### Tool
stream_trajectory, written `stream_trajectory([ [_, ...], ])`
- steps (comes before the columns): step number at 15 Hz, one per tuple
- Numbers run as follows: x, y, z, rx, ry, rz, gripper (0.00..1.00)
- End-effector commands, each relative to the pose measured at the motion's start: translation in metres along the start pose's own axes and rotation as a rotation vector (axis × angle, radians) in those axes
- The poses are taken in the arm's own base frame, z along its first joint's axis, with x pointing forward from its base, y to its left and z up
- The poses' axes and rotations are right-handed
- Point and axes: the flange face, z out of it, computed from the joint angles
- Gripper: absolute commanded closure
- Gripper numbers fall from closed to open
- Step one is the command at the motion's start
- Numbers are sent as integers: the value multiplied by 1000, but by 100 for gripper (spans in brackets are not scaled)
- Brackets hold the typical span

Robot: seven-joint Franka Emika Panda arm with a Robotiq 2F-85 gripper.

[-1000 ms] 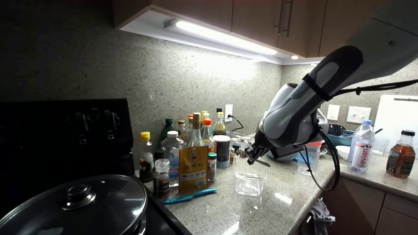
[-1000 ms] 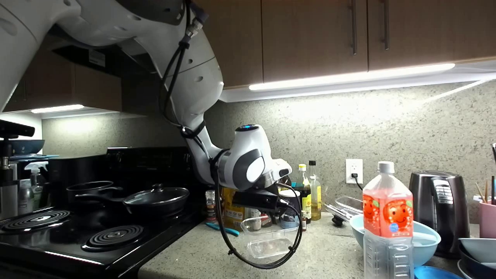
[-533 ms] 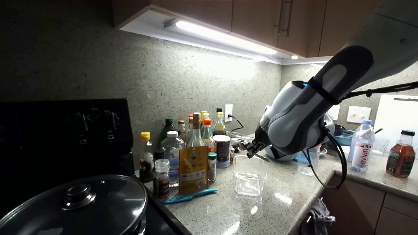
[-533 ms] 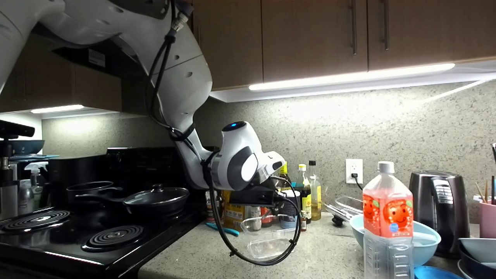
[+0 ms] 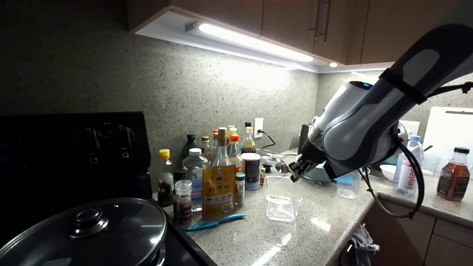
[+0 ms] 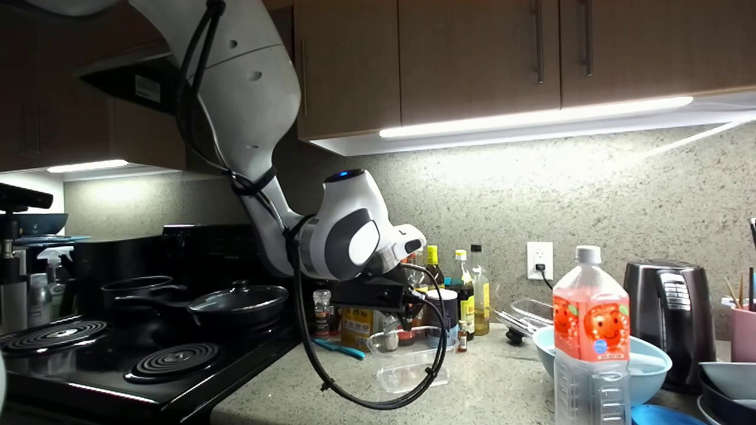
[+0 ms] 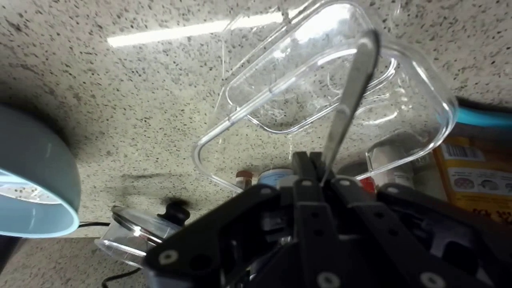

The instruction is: Remove the spoon from the transparent bowl

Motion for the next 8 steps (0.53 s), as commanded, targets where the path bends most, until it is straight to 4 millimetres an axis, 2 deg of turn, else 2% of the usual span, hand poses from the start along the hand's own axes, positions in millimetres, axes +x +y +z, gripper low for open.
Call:
stream_trajectory([
  [1,-12,23,-14,-28,19,54,99],
  [5,-11,67,-9,-119,52,135,99],
  [8,-16,73,-11,-124,18,167,99],
])
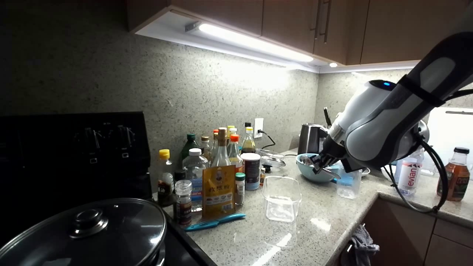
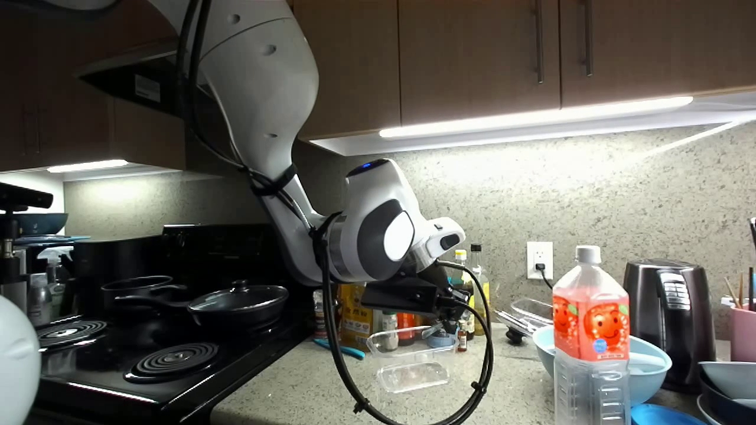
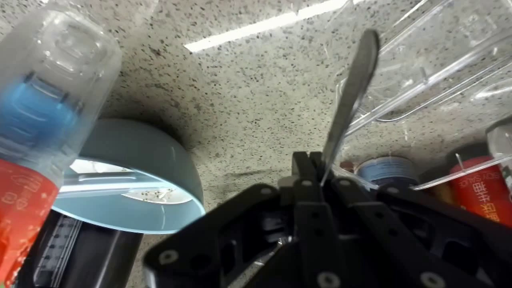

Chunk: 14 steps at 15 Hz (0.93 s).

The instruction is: Remove the spoon from the transparent bowl

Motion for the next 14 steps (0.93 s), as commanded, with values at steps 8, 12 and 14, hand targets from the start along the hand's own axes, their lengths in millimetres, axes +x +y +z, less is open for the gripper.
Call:
stream_trajectory([
  [8,-20,-31,10,27,-142,17,99],
  [12,-27,-28,21,24,-226,79,99],
  [14,-30,-22,29,12,-251,115,99],
])
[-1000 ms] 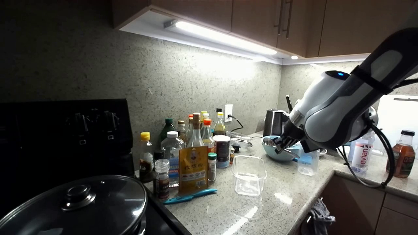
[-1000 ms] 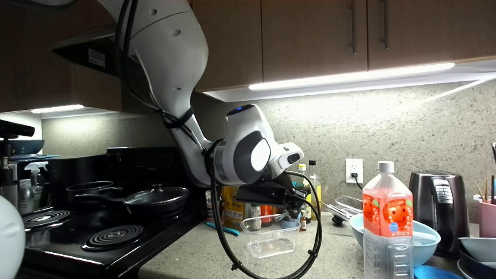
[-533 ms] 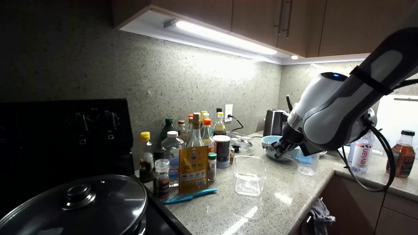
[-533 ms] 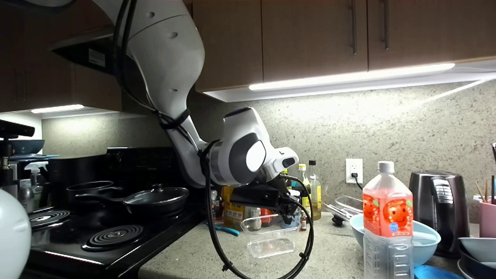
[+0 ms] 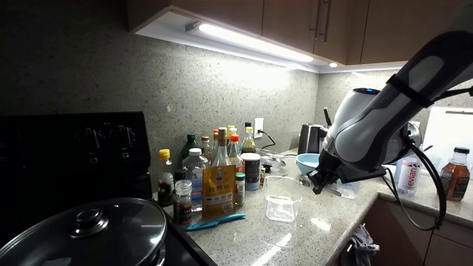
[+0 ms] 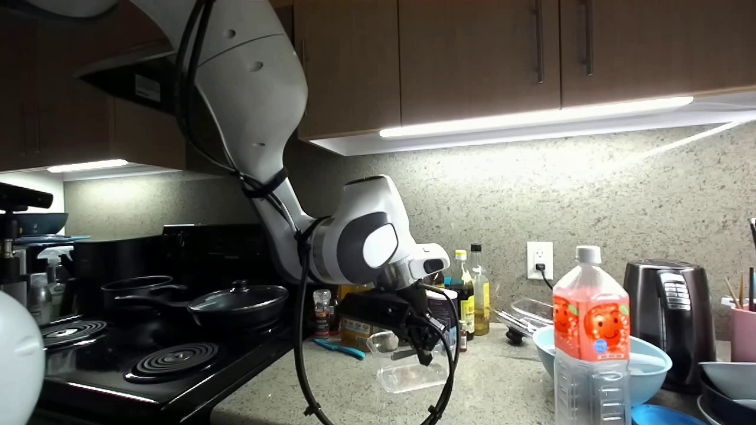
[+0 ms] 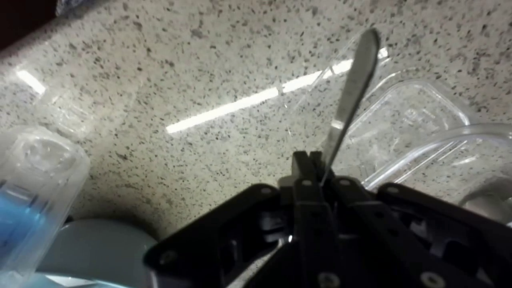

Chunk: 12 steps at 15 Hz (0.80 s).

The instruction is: Remove the spoon from the transparent bowl

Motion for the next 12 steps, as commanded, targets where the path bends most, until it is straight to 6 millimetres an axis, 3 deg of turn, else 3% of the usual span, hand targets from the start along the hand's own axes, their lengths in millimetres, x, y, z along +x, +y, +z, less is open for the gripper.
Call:
stream_trajectory([
  [1,1,11,12,-8,-47,64,99],
  [5,7,25,26,-8,-67,114,99],
  [12,26,25,37,79,-88,109,99],
])
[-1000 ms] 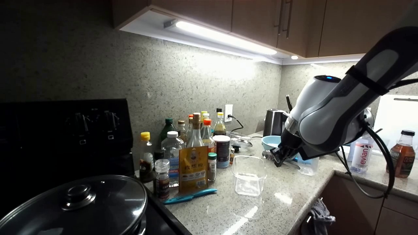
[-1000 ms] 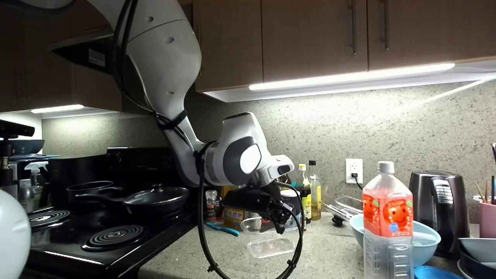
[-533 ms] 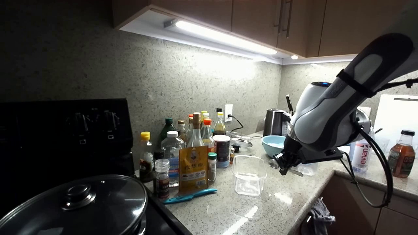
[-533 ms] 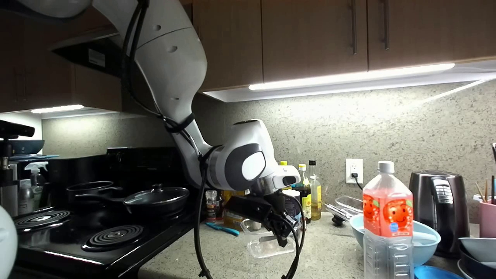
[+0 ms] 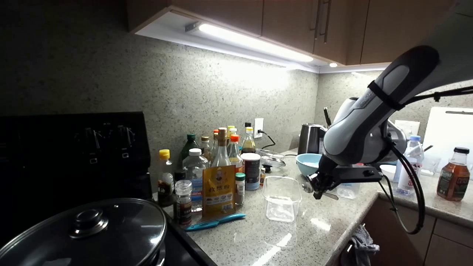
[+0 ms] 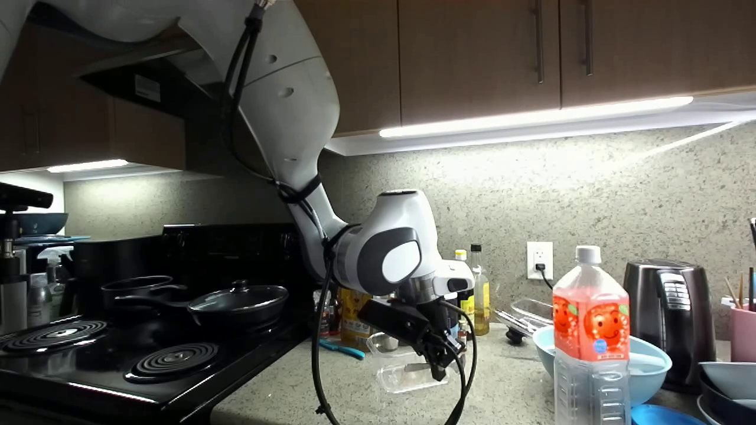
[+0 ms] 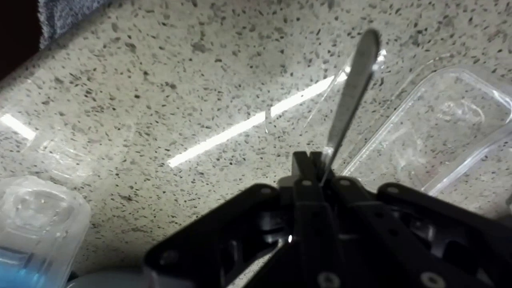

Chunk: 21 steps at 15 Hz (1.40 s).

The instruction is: Remove the spoon from the transparent bowl

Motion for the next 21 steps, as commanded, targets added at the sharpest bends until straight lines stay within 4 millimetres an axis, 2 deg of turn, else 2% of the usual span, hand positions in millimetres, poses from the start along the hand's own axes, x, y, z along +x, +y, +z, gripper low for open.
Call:
stream_trajectory([
  [1,13,0,3,40,-12,-5,99],
  [9,26,-3,11,60,-9,1,99],
  [10,27,-3,11,52,-8,5,72],
  [11,28,-3,12,56,-9,4,71],
  [12,28,-3,12,58,-9,4,66],
  [21,36,-1,9,74,6,17,8],
])
